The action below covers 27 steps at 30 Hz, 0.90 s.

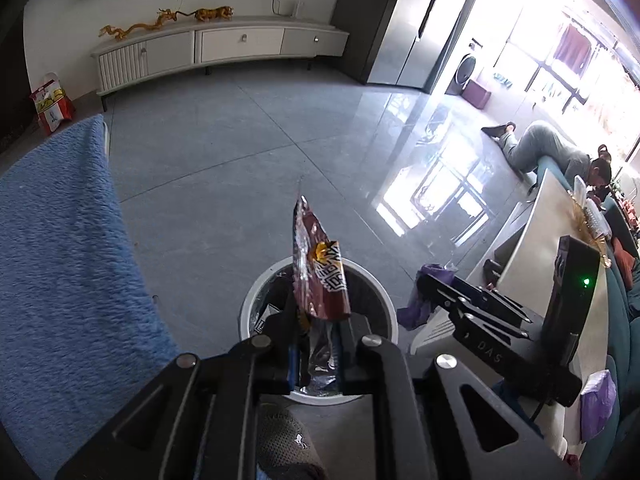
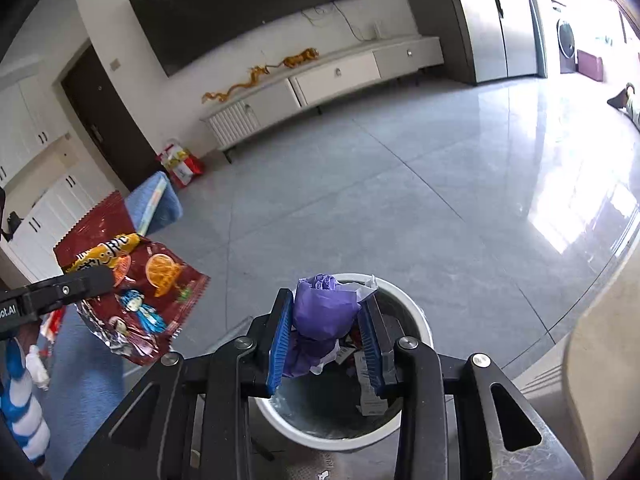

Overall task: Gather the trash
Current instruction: 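Carry the snack bag and purple wrapper to the bin and release them, then move both grippers back to the trash on the rug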

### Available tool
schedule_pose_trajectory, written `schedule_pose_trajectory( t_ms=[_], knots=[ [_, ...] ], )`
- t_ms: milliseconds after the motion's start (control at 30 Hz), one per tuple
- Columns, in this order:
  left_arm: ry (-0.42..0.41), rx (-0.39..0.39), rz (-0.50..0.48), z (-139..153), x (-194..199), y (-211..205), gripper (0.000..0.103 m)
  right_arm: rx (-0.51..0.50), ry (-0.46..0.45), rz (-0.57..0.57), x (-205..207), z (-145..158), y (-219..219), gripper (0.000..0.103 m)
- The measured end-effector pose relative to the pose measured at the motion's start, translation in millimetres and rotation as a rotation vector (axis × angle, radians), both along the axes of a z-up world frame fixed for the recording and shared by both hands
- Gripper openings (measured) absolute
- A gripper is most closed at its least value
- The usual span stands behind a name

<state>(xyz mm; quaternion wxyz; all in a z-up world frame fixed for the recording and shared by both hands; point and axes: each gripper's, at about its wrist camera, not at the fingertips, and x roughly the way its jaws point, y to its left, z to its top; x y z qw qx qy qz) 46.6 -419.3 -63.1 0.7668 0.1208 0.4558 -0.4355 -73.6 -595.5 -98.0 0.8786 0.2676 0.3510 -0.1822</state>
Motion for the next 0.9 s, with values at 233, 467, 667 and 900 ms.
schedule_pose_trajectory(
  t_ms=[233, 467, 667, 900],
  knots=[
    [0.066, 0.041, -0.003, -28.8, 11.6, -25.9, 0.017, 0.025, 0.048, -0.009, 11.0, -30.4, -6.0, 0.046],
    [0.088, 0.022, -0.003, -28.9, 13.3, -20.2, 0.035, 0.001, 0.063, -0.043, 2.1, -29.7, -5.1, 0.050],
    [0.080, -0.024, -0.001, -8.7, 8.2, -2.3, 0.039, -0.053, 0.043, -0.064, -13.6, -6.9, 4.1, 0.052],
    [-0.002, -0.100, 0.031, 39.0, -5.3, 31.0, 0.040, -0.112, -0.022, -0.059, -31.4, 35.6, 24.1, 0.053]
  ],
)
